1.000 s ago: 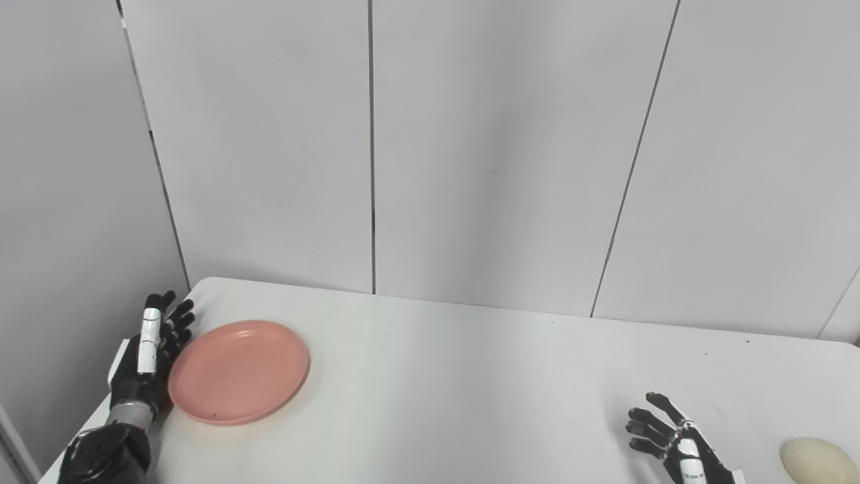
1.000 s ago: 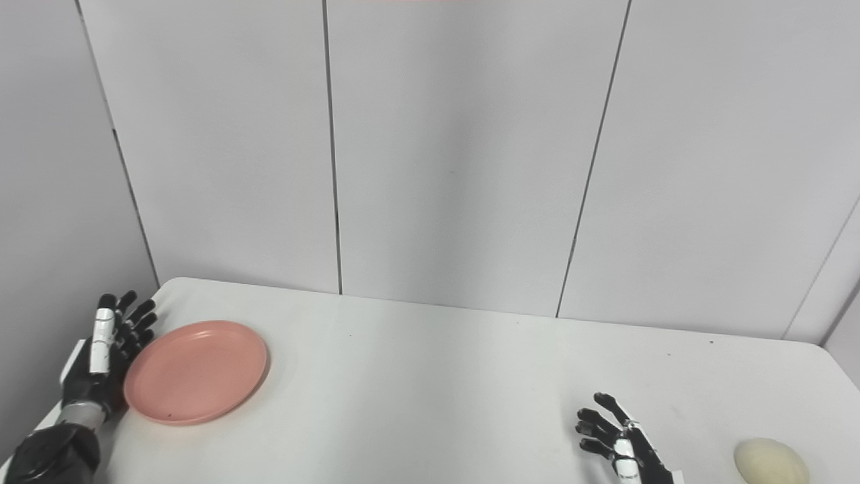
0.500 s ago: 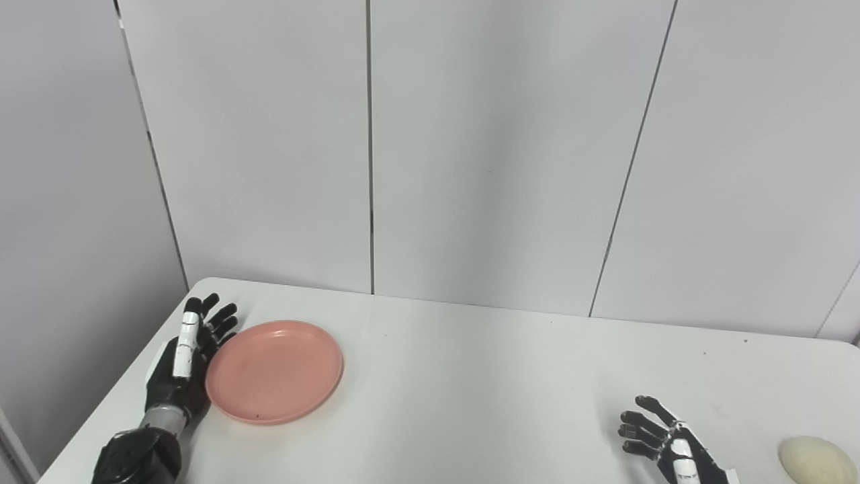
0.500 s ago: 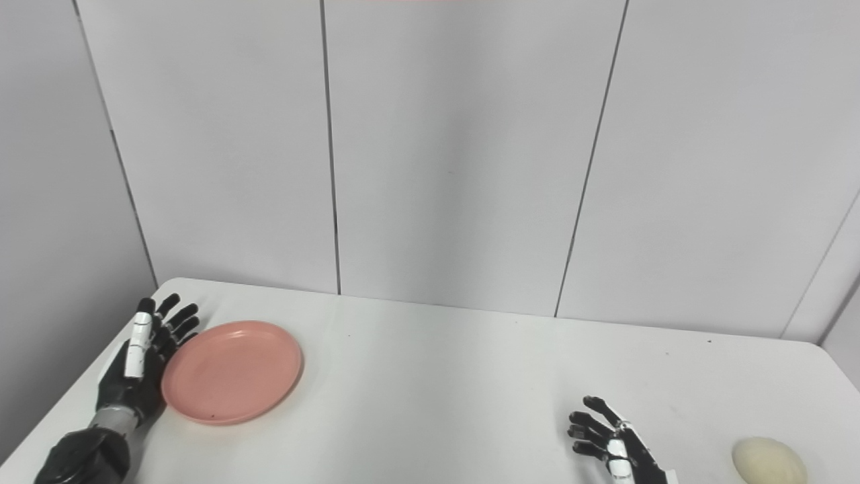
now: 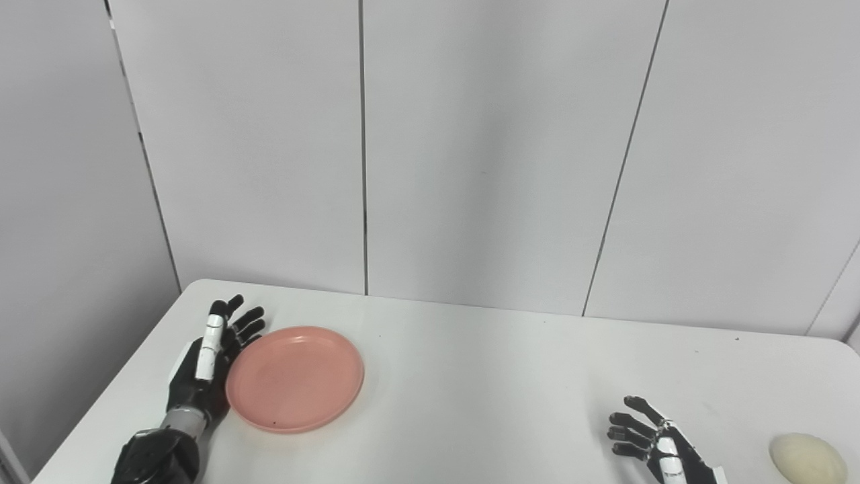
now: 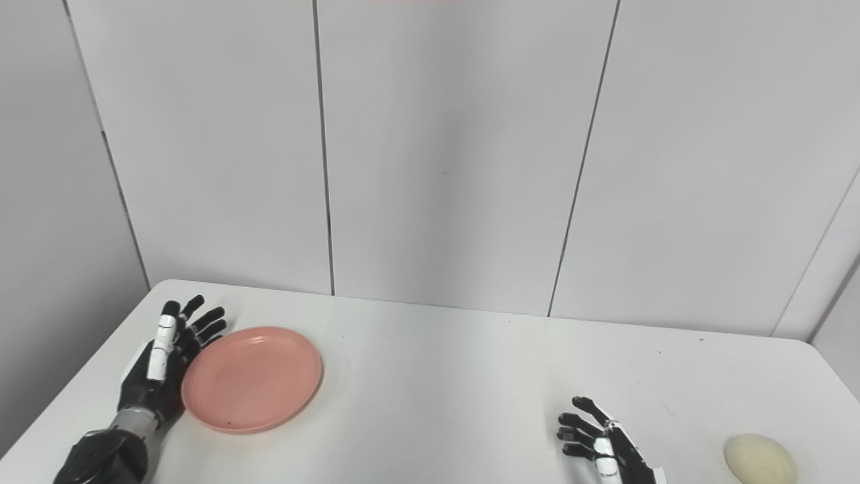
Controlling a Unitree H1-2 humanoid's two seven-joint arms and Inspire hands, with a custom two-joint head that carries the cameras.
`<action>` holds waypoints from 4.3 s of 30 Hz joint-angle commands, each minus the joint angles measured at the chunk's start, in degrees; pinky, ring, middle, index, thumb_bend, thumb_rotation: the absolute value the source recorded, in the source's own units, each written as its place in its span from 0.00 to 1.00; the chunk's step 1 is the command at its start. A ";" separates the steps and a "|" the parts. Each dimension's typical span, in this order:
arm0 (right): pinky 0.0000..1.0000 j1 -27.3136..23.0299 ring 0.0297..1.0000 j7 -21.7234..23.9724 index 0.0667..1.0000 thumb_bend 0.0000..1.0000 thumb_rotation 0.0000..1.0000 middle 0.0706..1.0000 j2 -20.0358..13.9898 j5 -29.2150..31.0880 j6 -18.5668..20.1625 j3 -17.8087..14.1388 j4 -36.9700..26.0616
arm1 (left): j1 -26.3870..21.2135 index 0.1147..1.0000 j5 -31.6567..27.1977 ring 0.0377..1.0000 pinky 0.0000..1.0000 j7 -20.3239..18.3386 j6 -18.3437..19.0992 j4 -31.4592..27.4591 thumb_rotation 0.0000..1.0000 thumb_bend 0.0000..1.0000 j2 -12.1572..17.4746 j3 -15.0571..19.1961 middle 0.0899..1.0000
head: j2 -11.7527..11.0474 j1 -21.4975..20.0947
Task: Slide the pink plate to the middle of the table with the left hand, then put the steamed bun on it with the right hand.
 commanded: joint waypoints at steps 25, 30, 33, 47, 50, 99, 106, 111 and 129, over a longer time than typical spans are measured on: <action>0.61 3.40 0.64 -1.17 0.70 0.52 0.96 0.65 3.22 -1.47 3.96 2.65 -2.24 | -1.93 0.90 8.41 0.90 0.94 5.47 2.46 -4.42 0.93 0.79 -10.05 -7.55 0.86 | 1.77 -2.41; 0.61 3.68 0.64 -1.21 0.70 0.49 0.97 0.65 3.38 -1.71 5.34 3.11 -3.70 | -1.59 0.90 8.33 0.89 0.93 5.56 4.19 -6.73 0.91 0.79 -12.54 -7.86 0.86 | 2.49 -3.48; 0.60 3.74 0.63 -1.12 0.70 0.48 0.96 0.64 3.53 -1.69 5.35 3.27 -4.08 | -1.33 0.90 9.06 0.90 0.94 5.66 4.76 -7.39 0.93 0.78 -13.80 -8.54 0.86 | 2.91 -4.34; 0.60 4.76 0.64 -2.74 0.69 0.49 0.94 0.64 5.60 -4.77 7.04 4.79 -6.34 | -0.17 0.90 7.65 0.87 0.91 6.15 5.78 -10.39 0.90 0.76 -18.52 -8.65 0.85 | 5.73 -15.52; 0.60 4.81 0.63 -2.76 0.69 0.48 0.95 0.64 5.84 -5.30 7.96 5.10 -6.95 | 0.25 0.88 7.67 0.85 0.87 6.54 6.19 -11.34 0.88 0.78 -19.43 -8.58 0.83 | 6.30 -16.87; 0.61 -11.80 0.75 10.98 0.77 0.94 0.53 0.78 -29.96 -42.72 26.20 -7.03 -25.20 | 3.68 0.86 7.33 0.86 0.83 8.28 7.94 -16.36 0.88 0.77 -22.36 -8.34 0.81 | 5.44 -20.51; 0.54 -14.35 0.67 8.46 0.74 0.97 0.43 0.72 -34.74 -40.93 23.70 -8.11 -17.42 | 3.64 0.86 7.49 0.86 0.85 8.05 7.76 -15.97 0.88 0.78 -22.15 -8.70 0.82 | 5.38 -20.81; 0.53 -15.19 0.70 10.74 0.73 1.00 0.40 0.73 -38.02 -42.16 26.33 -7.32 -13.92 | 3.77 0.86 7.56 0.86 0.86 7.99 7.54 -15.81 0.88 0.78 -22.06 -9.03 0.82 | 5.50 -20.91; 0.51 -17.14 0.69 20.23 0.71 1.00 0.19 0.77 -40.99 -41.71 34.81 -2.32 -5.14 | 4.00 0.86 7.76 0.86 0.85 8.26 7.77 -16.05 0.87 0.77 -22.04 -9.65 0.81 | 6.00 -20.70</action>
